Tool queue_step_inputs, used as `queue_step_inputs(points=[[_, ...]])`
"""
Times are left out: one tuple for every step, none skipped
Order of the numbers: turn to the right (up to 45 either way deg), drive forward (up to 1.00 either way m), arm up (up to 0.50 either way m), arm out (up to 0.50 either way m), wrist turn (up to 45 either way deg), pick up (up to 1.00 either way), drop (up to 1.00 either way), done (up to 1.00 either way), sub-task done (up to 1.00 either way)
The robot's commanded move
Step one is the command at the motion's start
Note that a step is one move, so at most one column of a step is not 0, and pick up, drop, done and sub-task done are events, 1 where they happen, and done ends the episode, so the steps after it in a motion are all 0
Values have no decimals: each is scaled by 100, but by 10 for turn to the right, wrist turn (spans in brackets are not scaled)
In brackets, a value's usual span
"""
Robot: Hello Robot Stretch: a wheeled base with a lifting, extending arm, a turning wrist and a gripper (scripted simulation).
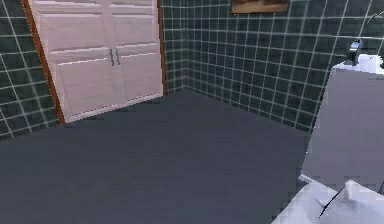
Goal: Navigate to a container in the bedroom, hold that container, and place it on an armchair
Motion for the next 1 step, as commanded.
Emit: queue_step_inputs(points=[[0, 0, 0, 0, 0, 0, 0, 100, 0]])
